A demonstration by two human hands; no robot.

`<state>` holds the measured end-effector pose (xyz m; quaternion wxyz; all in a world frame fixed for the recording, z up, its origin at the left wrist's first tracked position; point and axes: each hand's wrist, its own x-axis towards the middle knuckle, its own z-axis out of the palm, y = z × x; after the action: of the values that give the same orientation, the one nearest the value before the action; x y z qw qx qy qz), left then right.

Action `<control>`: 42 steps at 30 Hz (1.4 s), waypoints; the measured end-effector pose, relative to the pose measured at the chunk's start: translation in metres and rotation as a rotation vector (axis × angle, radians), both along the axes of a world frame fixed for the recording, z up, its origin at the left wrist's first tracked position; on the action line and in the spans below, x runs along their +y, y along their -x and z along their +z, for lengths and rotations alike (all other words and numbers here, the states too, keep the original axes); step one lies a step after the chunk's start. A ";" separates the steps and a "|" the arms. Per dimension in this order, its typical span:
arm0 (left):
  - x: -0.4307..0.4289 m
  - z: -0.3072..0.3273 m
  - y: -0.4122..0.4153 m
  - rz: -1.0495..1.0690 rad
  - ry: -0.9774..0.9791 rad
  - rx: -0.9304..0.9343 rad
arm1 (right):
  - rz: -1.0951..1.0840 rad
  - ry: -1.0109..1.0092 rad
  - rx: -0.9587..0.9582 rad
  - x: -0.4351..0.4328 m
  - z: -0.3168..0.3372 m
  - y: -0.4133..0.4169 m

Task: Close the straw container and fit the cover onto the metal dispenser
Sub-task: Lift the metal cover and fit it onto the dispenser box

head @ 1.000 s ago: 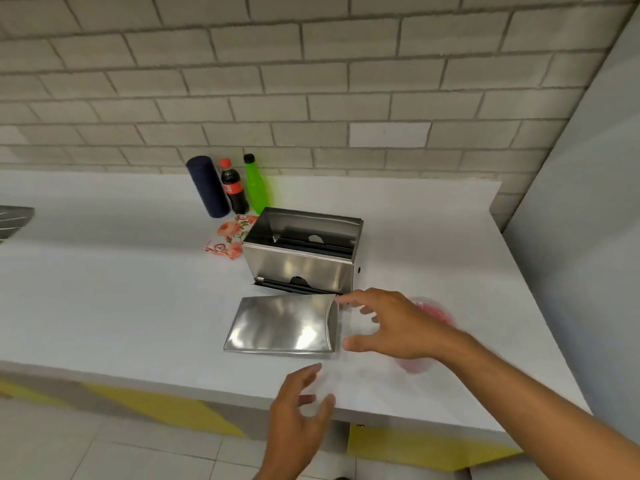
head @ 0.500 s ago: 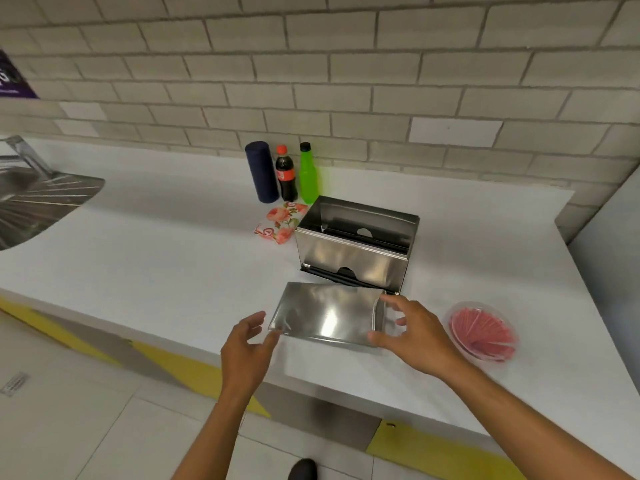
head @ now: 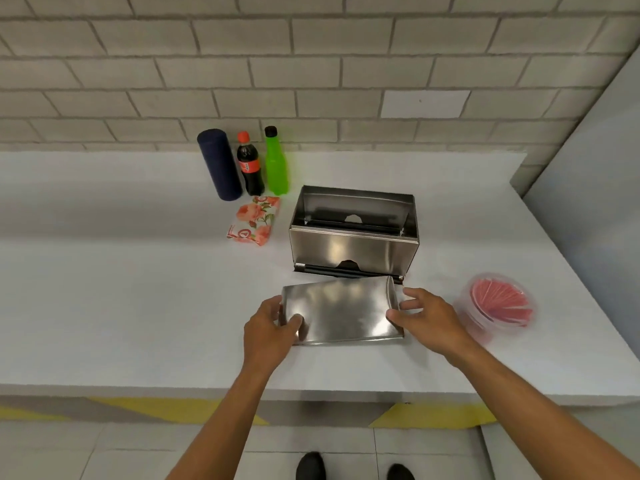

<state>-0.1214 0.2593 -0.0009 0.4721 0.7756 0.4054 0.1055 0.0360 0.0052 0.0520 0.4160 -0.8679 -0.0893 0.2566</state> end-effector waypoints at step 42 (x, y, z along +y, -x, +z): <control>0.049 0.112 -0.028 -0.364 0.066 -0.309 | -0.214 -0.302 -0.116 0.017 0.085 -0.020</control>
<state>-0.0934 0.3087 0.1116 0.5649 0.7947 0.1849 0.1229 0.0561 0.0226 0.1374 0.5605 -0.8135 -0.0577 0.1439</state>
